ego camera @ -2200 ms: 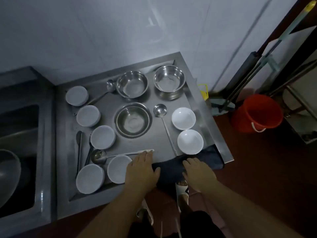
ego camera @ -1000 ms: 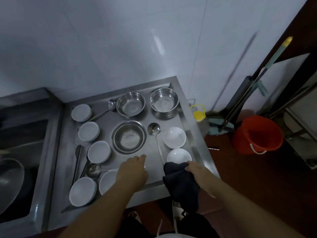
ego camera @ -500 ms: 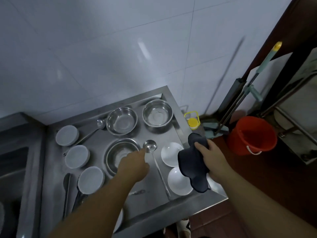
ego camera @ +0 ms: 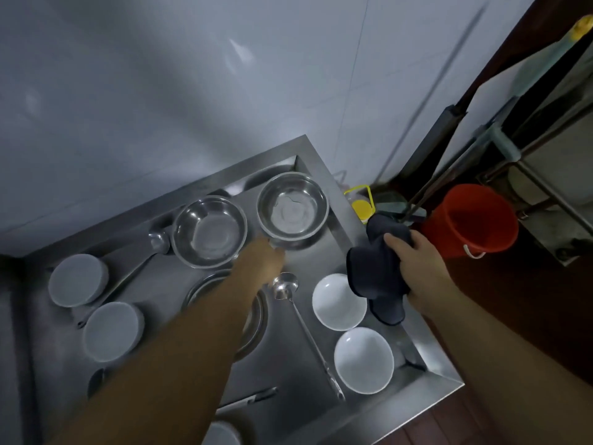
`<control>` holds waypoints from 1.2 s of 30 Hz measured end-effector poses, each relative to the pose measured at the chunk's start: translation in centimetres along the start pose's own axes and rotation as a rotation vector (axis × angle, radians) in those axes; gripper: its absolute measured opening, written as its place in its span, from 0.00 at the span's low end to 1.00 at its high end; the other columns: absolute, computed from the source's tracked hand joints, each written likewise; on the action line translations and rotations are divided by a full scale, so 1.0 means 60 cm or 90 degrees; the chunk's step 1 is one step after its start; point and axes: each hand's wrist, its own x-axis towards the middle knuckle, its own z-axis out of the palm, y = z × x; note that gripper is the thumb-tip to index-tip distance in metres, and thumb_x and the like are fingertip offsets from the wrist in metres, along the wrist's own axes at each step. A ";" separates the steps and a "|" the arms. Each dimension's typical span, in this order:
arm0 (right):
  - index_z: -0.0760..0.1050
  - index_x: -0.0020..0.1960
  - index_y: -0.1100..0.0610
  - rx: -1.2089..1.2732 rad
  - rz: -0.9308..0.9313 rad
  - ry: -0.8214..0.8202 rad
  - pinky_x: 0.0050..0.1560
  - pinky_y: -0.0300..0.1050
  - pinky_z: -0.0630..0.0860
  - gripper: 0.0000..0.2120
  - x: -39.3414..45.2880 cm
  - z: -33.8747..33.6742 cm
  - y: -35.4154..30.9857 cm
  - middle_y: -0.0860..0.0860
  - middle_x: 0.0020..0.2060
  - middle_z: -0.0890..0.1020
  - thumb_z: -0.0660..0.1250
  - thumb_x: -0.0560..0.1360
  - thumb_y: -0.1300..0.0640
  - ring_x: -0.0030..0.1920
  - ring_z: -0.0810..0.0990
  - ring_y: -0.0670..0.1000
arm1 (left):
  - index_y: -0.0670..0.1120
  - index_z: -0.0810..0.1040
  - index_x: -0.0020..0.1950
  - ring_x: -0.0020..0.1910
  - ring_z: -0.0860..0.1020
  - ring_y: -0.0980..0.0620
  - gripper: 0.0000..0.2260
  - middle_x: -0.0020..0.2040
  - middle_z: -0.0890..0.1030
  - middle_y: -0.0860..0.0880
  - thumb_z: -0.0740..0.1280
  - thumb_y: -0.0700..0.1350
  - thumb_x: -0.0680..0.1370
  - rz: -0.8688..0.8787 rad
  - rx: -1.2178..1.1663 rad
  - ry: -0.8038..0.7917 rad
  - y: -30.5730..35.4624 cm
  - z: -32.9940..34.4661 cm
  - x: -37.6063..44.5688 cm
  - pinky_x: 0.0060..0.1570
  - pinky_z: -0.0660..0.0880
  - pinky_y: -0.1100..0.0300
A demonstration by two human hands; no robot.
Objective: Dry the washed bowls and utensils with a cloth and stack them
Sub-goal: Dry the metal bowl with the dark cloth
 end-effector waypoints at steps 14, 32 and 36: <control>0.80 0.51 0.54 0.021 0.050 0.019 0.51 0.55 0.84 0.06 0.004 0.023 0.001 0.56 0.46 0.86 0.71 0.81 0.51 0.49 0.87 0.56 | 0.41 0.80 0.64 0.52 0.82 0.45 0.25 0.55 0.83 0.43 0.71 0.54 0.72 -0.253 -0.675 0.012 -0.004 0.042 0.139 0.61 0.79 0.49; 0.76 0.54 0.59 -0.055 -0.186 -0.194 0.59 0.58 0.79 0.09 -0.171 -0.012 -0.156 0.62 0.50 0.82 0.70 0.81 0.54 0.54 0.83 0.59 | 0.40 0.81 0.57 0.52 0.83 0.41 0.08 0.48 0.83 0.41 0.68 0.42 0.81 -0.118 -0.945 -0.023 0.011 -0.038 -0.245 0.65 0.79 0.40; 0.74 0.55 0.57 -0.199 -0.281 -0.313 0.52 0.54 0.78 0.14 -0.242 -0.027 -0.196 0.58 0.48 0.81 0.69 0.72 0.52 0.48 0.80 0.56 | 0.40 0.82 0.49 0.46 0.82 0.44 0.06 0.44 0.83 0.43 0.67 0.41 0.80 -0.043 -0.936 -0.038 0.008 -0.043 -0.360 0.54 0.82 0.48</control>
